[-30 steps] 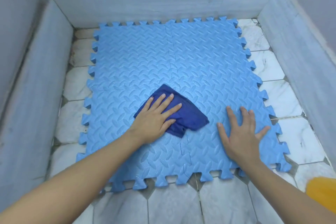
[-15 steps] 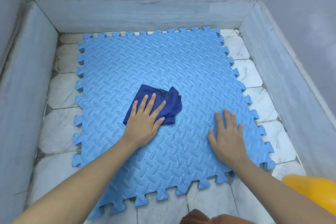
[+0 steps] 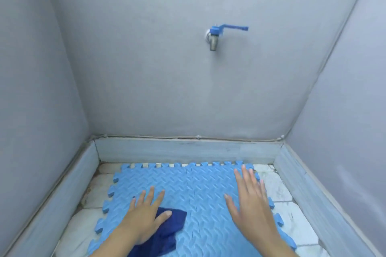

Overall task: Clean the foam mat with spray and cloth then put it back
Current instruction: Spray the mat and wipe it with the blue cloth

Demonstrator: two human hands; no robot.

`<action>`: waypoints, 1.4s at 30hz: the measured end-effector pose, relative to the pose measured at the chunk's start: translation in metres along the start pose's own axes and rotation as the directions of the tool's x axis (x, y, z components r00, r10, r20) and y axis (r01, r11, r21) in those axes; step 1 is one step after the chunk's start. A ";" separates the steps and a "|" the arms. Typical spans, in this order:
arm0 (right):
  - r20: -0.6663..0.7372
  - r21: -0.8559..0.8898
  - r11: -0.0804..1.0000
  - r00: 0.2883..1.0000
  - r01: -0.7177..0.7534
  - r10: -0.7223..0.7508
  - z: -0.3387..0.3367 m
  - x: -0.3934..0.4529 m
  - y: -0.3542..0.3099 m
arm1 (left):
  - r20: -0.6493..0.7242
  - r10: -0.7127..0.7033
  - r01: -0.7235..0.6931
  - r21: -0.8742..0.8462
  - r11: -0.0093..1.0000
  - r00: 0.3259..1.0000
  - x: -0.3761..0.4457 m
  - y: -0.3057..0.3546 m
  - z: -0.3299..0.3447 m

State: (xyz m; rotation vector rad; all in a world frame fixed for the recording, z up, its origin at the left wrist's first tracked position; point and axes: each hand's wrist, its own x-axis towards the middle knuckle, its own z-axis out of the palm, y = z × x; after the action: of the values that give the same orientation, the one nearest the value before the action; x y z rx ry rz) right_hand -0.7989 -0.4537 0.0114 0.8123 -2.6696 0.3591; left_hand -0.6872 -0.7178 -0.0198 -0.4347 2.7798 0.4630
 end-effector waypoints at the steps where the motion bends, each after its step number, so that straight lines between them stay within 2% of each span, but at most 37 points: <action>1: -0.125 0.033 0.999 0.992 0.015 -0.011 -0.028 0.044 -0.012 | -0.065 0.046 -0.044 0.028 0.999 0.997 0.004 0.007 -0.026; 3: -0.311 0.095 0.994 0.950 0.061 -0.029 -0.088 0.125 -0.038 | -0.203 0.141 -0.126 0.083 0.989 0.969 0.011 0.024 -0.079; 6: -0.420 0.045 0.994 0.905 0.100 -0.072 -0.169 0.221 -0.070 | -0.385 0.249 -0.177 0.213 0.961 0.889 0.016 0.049 -0.154; 9: -0.347 -0.099 0.994 0.935 0.040 -0.072 -0.217 0.283 -0.078 | -0.501 0.299 -0.127 0.349 0.929 0.812 0.013 0.063 -0.206; 11: -0.182 -0.162 0.987 0.983 -0.023 -0.007 -0.226 0.306 -0.074 | -0.535 0.295 -0.083 0.384 0.919 0.791 0.013 0.067 -0.226; 12: -0.101 -0.182 0.982 0.994 -0.053 0.035 -0.226 0.310 -0.073 | -0.545 0.284 -0.058 0.393 0.918 0.789 0.014 0.067 -0.233; 14: -0.056 -0.173 0.980 0.994 -0.100 0.091 -0.218 0.312 -0.075 | -0.555 0.253 -0.006 0.408 0.913 0.793 0.019 0.065 -0.242; 18: -0.153 -0.235 0.965 0.985 -0.116 0.081 -0.214 0.310 -0.082 | -0.553 0.211 0.039 0.405 0.914 0.806 0.026 0.063 -0.248; 23: -0.113 -0.215 0.964 0.984 -0.156 0.134 -0.225 0.312 -0.092 | -0.556 0.232 0.039 0.432 0.901 0.798 0.030 0.061 -0.255; 29: -0.124 -0.319 0.932 0.983 -0.169 0.136 -0.226 0.305 -0.099 | -0.571 0.230 0.031 0.411 0.911 0.788 0.038 0.071 -0.255; 42: -0.122 -0.357 0.915 0.981 -0.188 0.154 -0.225 0.301 -0.103 | -0.564 0.204 0.039 0.389 0.920 0.800 0.041 0.068 -0.244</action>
State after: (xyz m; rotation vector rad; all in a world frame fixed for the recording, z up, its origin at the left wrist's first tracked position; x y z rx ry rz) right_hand -0.9230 -0.6113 0.3453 0.4380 -2.6104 -0.0673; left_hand -0.8037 -0.7530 0.2056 -0.4139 3.3970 -0.2752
